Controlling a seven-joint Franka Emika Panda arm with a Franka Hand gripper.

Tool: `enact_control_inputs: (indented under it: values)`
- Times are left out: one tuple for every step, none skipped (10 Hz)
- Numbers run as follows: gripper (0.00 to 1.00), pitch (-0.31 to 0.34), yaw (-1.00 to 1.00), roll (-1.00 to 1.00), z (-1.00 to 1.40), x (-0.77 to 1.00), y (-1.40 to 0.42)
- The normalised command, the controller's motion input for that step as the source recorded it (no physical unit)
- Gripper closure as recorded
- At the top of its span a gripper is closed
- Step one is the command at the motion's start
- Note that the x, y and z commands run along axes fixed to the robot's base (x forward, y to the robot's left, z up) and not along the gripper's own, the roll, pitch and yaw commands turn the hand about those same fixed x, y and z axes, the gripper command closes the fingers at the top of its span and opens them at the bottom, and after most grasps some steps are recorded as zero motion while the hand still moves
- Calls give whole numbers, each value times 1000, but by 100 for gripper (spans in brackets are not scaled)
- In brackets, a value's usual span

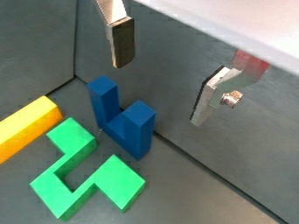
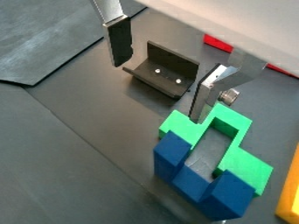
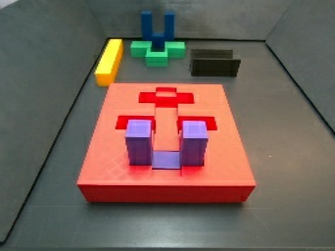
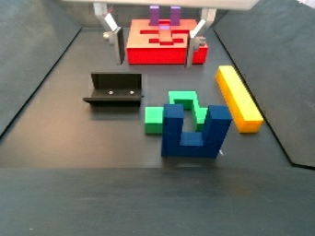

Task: Pick up the blue object. Move up. Move to above the board. Insert the blue object.
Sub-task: Pick up the blue object.

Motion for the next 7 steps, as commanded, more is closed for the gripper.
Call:
enact_control_inputs:
  values:
    - [0, 0, -20, 143, -300, 0, 17]
    - [0, 0, 0, 134, -280, 0, 0]
    - [0, 0, 0, 141, -274, 0, 0]
    - [0, 0, 0, 173, -260, 0, 34]
    - [0, 0, 0, 190, -277, 0, 60]
    - [0, 0, 0, 171, -337, 0, 54]
    - [0, 0, 0, 87, -346, 74, 131]
